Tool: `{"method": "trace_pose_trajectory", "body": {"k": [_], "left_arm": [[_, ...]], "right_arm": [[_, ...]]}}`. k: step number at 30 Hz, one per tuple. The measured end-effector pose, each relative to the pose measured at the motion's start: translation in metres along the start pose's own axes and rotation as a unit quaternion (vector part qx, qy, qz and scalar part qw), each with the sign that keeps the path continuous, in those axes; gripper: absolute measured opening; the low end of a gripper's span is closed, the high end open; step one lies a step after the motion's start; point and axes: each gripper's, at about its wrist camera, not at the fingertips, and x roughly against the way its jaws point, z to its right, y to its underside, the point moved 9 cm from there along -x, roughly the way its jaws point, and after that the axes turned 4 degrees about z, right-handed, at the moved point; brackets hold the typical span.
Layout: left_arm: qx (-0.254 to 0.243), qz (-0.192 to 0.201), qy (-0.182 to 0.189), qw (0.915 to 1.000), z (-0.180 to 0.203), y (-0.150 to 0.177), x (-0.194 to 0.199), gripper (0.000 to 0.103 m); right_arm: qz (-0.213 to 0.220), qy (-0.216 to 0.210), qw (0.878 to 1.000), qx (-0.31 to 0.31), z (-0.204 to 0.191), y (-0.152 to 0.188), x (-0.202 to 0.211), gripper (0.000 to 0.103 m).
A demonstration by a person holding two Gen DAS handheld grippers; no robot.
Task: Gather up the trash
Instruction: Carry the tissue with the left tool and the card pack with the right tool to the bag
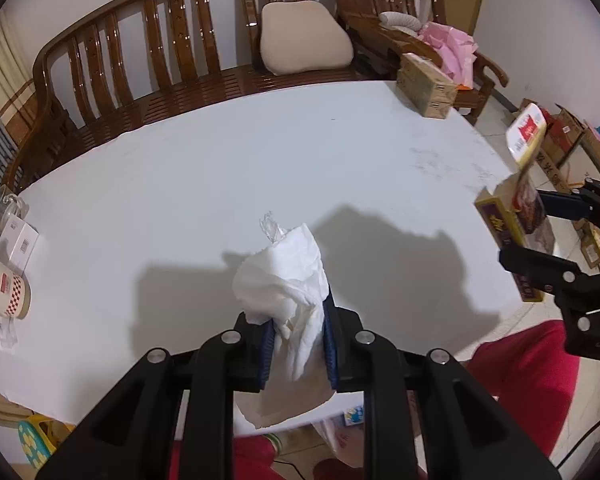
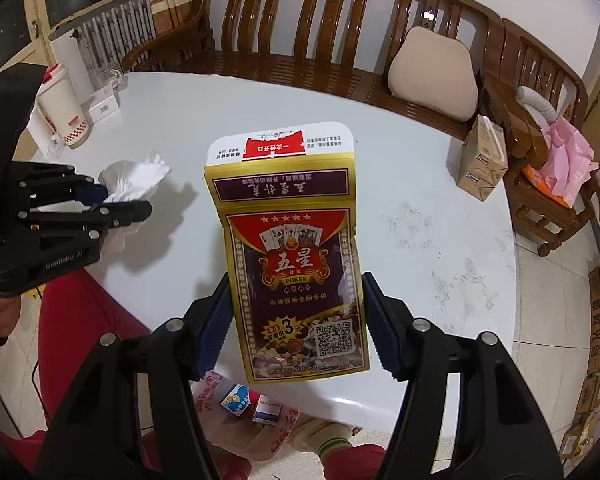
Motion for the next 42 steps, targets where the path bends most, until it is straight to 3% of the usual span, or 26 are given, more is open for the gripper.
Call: {"method": "trace_pose_trajectory", "body": {"k": [8, 28, 42], "left_arm": [[-0.021, 0.018, -0.008, 0.9996, 0.023, 0.017, 0.020, 0.021], [-0.055, 0.021, 0.028, 0.9979, 0.081, 0.121, 0.051, 0.021], [-0.053, -0.047, 0.061, 0.9956, 0.100, 0.189, -0.002, 0.021]], "right_arm": [[0.028, 0.005, 1.000, 0.003, -0.021, 0.019, 0.041, 0.061], [0.046, -0.002, 0.999, -0.006, -0.069, 0.107, 0.082, 0.061], [-0.003, -0.010, 0.999, -0.039, -0.086, 0.173, 0.049, 0.061]]}}
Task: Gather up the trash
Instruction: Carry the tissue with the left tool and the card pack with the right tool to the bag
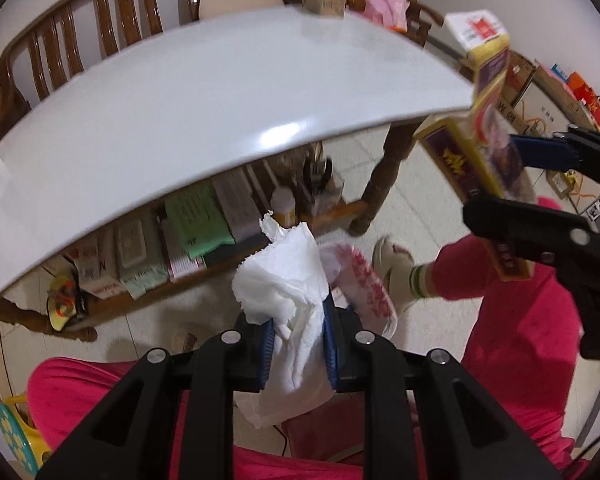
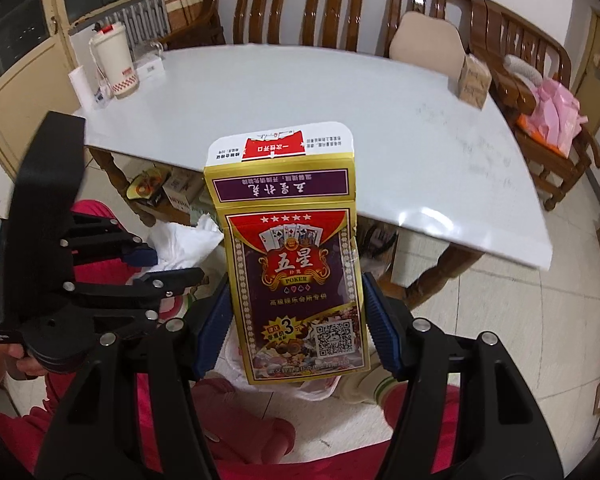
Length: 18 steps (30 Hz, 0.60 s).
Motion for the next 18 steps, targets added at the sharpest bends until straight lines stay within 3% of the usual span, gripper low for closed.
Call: {"method": "trace_pose_trajectory", "body": {"k": [10, 18], "left_arm": [[0.006, -0.037, -0.013, 0.9992, -0.008, 0.028, -0.046, 0.021], [0.010, -0.074, 0.002, 0.9972, -0.004, 0.038, -0.083, 0.021]], "right_arm": [[-0.048, -0.003, 0.998, -0.034, 0.002, 0.039, -0.044, 0.061], [-0.081, 0.010, 0.996, -0.040, 0.009, 0.058, -0.079, 0.061]]}}
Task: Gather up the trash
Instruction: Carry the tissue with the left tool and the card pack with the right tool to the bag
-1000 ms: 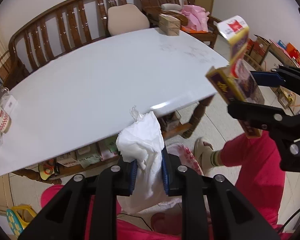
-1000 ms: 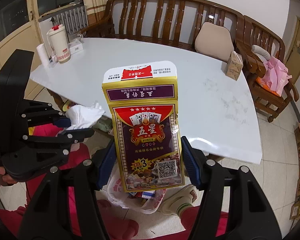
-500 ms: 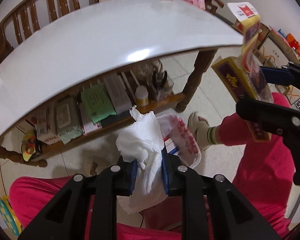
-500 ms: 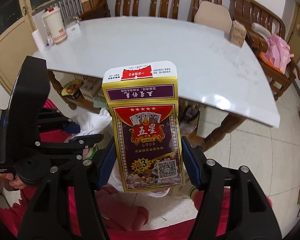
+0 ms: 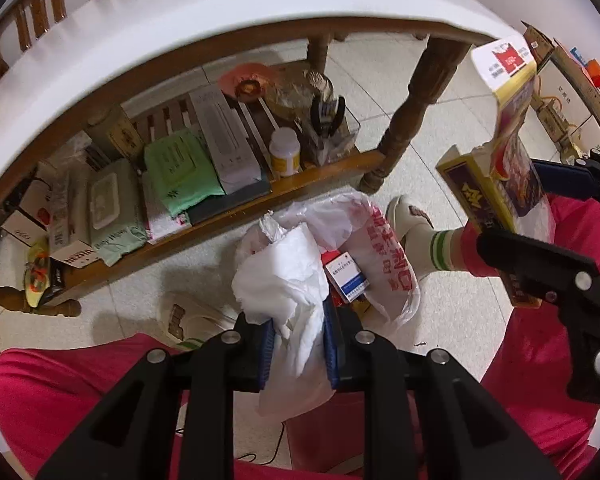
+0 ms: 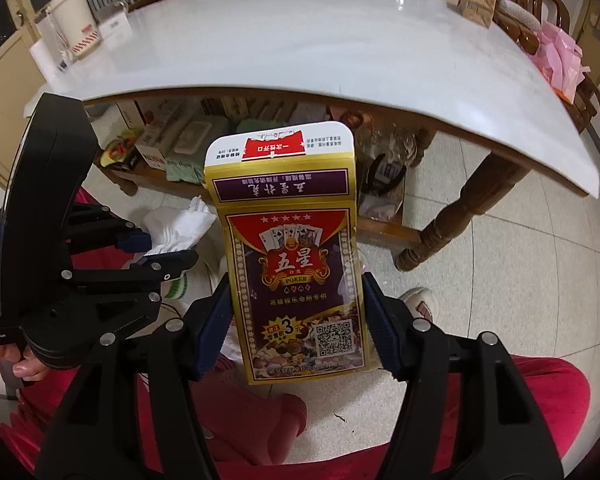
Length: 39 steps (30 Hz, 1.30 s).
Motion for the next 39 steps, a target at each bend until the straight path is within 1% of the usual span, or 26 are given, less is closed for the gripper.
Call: {"method": "trace_pose_trajectory", "body": {"k": [6, 9, 12, 19, 21, 25, 28, 31, 35, 38, 39], "left_arm": [[0.016, -0.044, 0.016, 0.9988, -0.003, 0.005, -0.040, 0.021], [0.023, -0.069, 0.021, 0.9971, -0.005, 0.007, -0.061, 0.021], [0.035, -0.095, 0.033, 0.9943, -0.007, 0.009, -0.082, 0.021], [0.059, -0.140, 0.061, 0.9865, -0.003, 0.017, -0.118, 0.021], [0.063, -0.148, 0.060, 0.9851, -0.004, 0.019, -0.126, 0.021], [0.078, -0.175, 0.062, 0.9794, -0.008, 0.027, -0.147, 0.021], [0.081, -0.195, 0.061, 0.9755, -0.008, 0.033, -0.160, 0.021], [0.090, -0.209, 0.069, 0.9713, -0.006, 0.037, -0.170, 0.021], [0.111, -0.227, 0.086, 0.9637, -0.007, 0.039, -0.184, 0.021], [0.123, -0.237, 0.086, 0.9598, -0.010, 0.041, -0.192, 0.021], [0.129, -0.242, 0.090, 0.9573, -0.010, 0.042, -0.195, 0.021]], "right_arm": [[-0.034, 0.007, 0.999, -0.018, 0.014, 0.012, -0.039, 0.061], [-0.056, 0.000, 0.998, -0.035, 0.019, 0.017, -0.061, 0.061], [-0.078, -0.008, 0.996, -0.052, 0.025, 0.021, -0.082, 0.061], [-0.122, -0.022, 0.989, -0.076, 0.030, 0.034, -0.123, 0.061], [-0.133, -0.025, 0.988, -0.079, 0.029, 0.039, -0.132, 0.061], [-0.158, -0.026, 0.983, -0.090, 0.031, 0.045, -0.155, 0.061], [-0.171, -0.016, 0.981, -0.087, 0.034, 0.050, -0.168, 0.061], [-0.186, -0.022, 0.978, -0.095, 0.037, 0.056, -0.178, 0.061], [-0.200, -0.023, 0.974, -0.103, 0.041, 0.063, -0.189, 0.061], [-0.209, -0.027, 0.972, -0.107, 0.043, 0.066, -0.195, 0.061], [-0.211, -0.028, 0.971, -0.108, 0.043, 0.067, -0.197, 0.061]]}}
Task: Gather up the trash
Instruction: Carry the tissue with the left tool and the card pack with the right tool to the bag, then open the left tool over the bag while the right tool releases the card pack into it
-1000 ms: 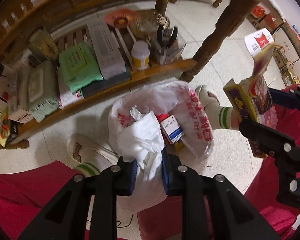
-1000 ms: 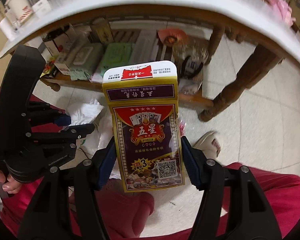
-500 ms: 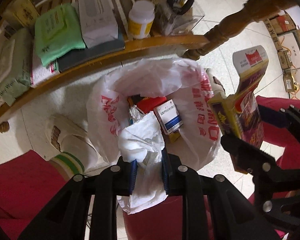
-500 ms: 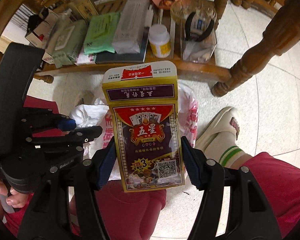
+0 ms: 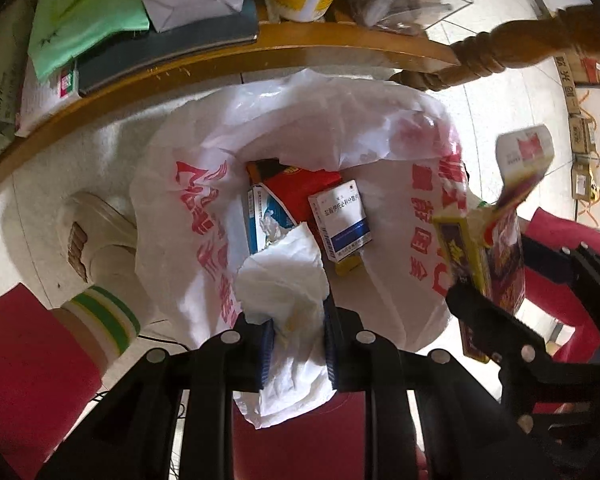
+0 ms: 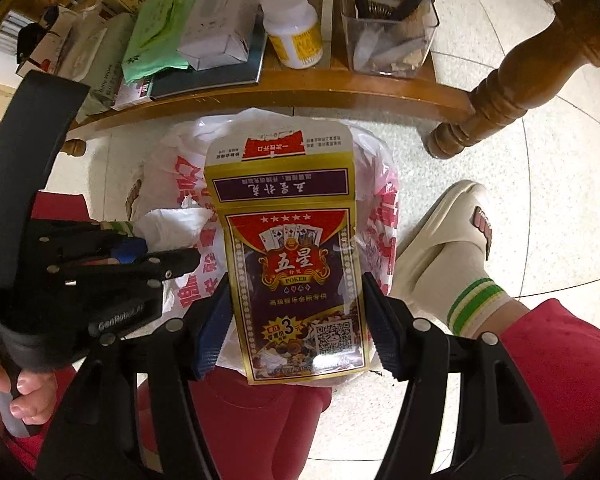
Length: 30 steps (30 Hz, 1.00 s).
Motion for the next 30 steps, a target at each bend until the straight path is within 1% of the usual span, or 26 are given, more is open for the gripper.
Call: {"method": "trace_pose_trajectory", "body": {"k": [3, 8, 15, 17, 20, 21, 22, 24, 26, 28, 30], "left_arm": [[0.012, -0.014, 0.022, 0.9996, 0.003, -0.002, -0.007, 0.021], [0.027, -0.028, 0.040, 0.9984, 0.004, -0.004, -0.015, 0.021], [0.027, -0.032, 0.020, 0.9989, -0.001, -0.005, -0.021, 0.023], [0.031, -0.036, 0.022, 0.9987, -0.002, -0.005, -0.023, 0.024], [0.037, -0.038, 0.021, 0.9984, -0.004, -0.004, -0.023, 0.028], [0.037, -0.038, 0.019, 0.9985, -0.005, -0.005, -0.023, 0.031], [0.037, -0.038, 0.011, 0.9985, -0.007, -0.004, -0.023, 0.036], [0.039, -0.042, 0.008, 0.9983, -0.009, -0.004, -0.023, 0.042], [0.042, -0.046, 0.009, 0.9980, -0.010, -0.003, -0.023, 0.045], [0.043, -0.044, 0.007, 0.9981, -0.010, -0.004, -0.022, 0.049], [0.041, -0.042, 0.004, 0.9983, -0.010, -0.004, -0.021, 0.051]], "right_arm": [[-0.011, -0.006, 1.000, -0.003, 0.001, 0.001, -0.007, 0.061], [-0.020, -0.011, 1.000, -0.009, 0.004, 0.003, -0.013, 0.061], [-0.031, -0.019, 0.999, -0.015, 0.004, 0.003, -0.018, 0.061], [-0.032, -0.022, 0.999, -0.016, 0.004, 0.003, -0.019, 0.061], [-0.035, -0.028, 0.999, -0.020, 0.003, 0.003, -0.020, 0.061], [-0.037, -0.029, 0.999, -0.020, 0.004, 0.003, -0.021, 0.061], [-0.038, -0.031, 0.999, -0.021, 0.004, 0.004, -0.022, 0.061], [-0.041, -0.036, 0.998, -0.023, 0.004, 0.004, -0.022, 0.062], [-0.044, -0.044, 0.998, -0.030, 0.005, 0.005, -0.023, 0.062], [-0.046, -0.044, 0.998, -0.031, 0.005, 0.005, -0.024, 0.062], [-0.047, -0.045, 0.997, -0.033, 0.005, 0.005, -0.024, 0.062]]}}
